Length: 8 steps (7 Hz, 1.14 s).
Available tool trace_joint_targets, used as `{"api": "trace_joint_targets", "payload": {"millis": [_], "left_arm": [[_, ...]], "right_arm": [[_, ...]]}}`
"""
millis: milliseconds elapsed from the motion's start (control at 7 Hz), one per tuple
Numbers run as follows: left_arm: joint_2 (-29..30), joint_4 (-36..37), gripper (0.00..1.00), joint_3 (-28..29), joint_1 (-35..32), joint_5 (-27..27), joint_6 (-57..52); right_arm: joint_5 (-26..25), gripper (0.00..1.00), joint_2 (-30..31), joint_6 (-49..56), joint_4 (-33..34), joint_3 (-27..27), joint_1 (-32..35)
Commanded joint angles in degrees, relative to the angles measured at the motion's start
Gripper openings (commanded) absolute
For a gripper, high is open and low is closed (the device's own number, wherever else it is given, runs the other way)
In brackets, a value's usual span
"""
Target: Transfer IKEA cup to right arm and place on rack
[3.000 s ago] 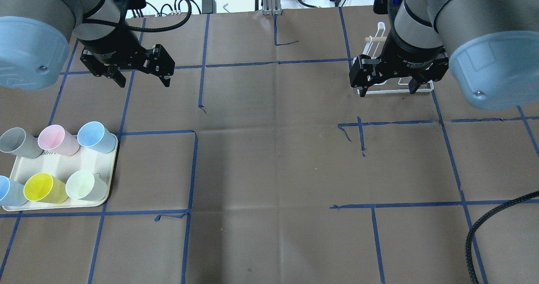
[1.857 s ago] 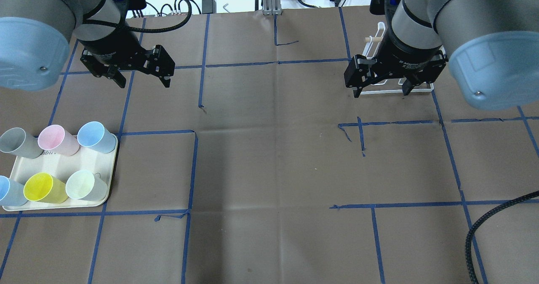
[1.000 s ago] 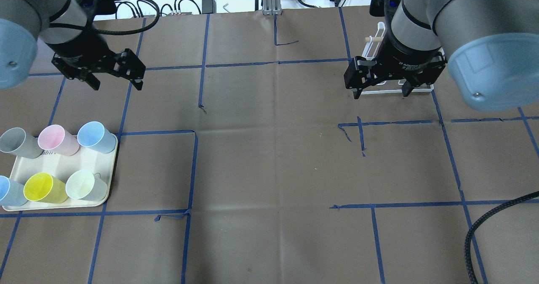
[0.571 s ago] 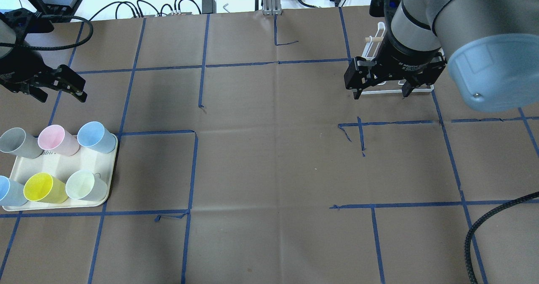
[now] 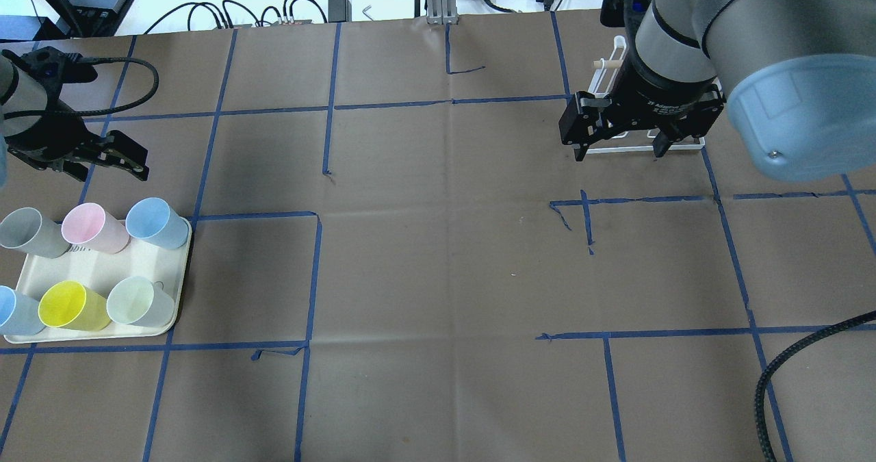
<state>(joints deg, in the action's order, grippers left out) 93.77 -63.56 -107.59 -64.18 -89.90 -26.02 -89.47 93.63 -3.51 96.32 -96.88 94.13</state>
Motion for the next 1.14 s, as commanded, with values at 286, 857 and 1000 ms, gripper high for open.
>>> {"api": "trace_joint_targets", "payload": {"millis": [286,857,1000], "left_arm": [[7.12,10.12,1.00,-5.62,-0.41,0.17,3.60],[9.41,10.03,1.00,-7.81,-0.24,-0.27,2.82],[9.42,10.03,1.00,-7.81,-0.24,-0.54,2.90]], "right_arm": [[0.00,1.00,-0.02,0.00,0.09,-0.07,0.00],[0.00,1.00,-0.02,0.00,0.01,-0.07,0.00],[0.00,1.00,-0.02,0.00,0.01,-0.07,0.00]]}}
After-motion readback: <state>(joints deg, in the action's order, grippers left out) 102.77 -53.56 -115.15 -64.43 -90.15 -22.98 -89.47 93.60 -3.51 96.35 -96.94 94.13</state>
